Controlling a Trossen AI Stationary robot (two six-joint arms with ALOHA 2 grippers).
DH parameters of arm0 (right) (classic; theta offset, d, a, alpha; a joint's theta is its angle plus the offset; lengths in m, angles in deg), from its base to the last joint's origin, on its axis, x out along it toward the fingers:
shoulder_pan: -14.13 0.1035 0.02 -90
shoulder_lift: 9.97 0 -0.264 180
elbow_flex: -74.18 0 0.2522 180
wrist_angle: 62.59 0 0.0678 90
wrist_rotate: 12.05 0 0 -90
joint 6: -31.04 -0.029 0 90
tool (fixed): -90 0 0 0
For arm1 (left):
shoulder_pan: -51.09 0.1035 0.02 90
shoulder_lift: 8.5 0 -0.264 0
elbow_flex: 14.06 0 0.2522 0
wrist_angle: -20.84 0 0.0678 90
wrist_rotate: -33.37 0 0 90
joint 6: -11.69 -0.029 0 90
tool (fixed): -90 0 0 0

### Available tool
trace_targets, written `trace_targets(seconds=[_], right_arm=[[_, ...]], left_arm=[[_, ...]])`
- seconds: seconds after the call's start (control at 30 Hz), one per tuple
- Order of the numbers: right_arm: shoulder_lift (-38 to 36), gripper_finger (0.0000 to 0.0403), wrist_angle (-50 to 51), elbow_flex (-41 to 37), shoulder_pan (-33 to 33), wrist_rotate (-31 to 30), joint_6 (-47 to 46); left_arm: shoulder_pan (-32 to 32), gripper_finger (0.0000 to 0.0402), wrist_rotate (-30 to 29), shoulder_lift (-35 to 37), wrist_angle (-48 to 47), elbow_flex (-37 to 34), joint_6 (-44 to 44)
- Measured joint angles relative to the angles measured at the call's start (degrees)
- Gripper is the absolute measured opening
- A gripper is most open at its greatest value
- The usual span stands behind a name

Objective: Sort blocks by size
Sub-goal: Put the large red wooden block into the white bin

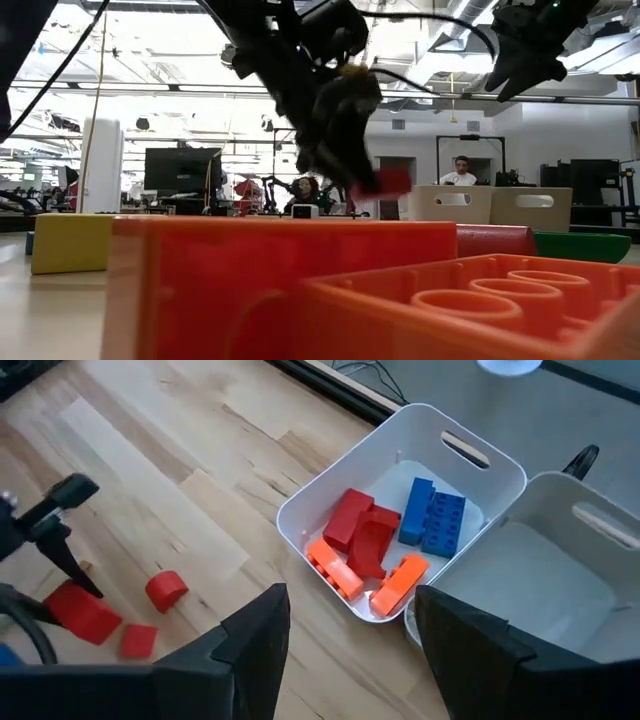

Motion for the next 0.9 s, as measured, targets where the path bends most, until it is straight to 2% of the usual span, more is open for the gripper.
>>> trace_targets(seconds=[0.23, 0.57, 0.9], right_arm=[[0.5, 0.0243, -0.4, 0.0, 1.3, -0.7, -4.8], [0.8, 0.0243, -0.4, 0.0, 6.2, -4.5, -11.9], [0.9, 0.0243, 0.0, 0.0, 12.3, -9.4, -19.7]], left_arm=[[9.9, 0.0128, 4.5, -0.6, 11.1, 2.8, 6.1], [17.8, 0.0128, 6.6, -10.0, 9.8, 18.4, 5.8], [19.5, 0.014, 7.0, -21.1, 8.2, 31.2, 6.5]])
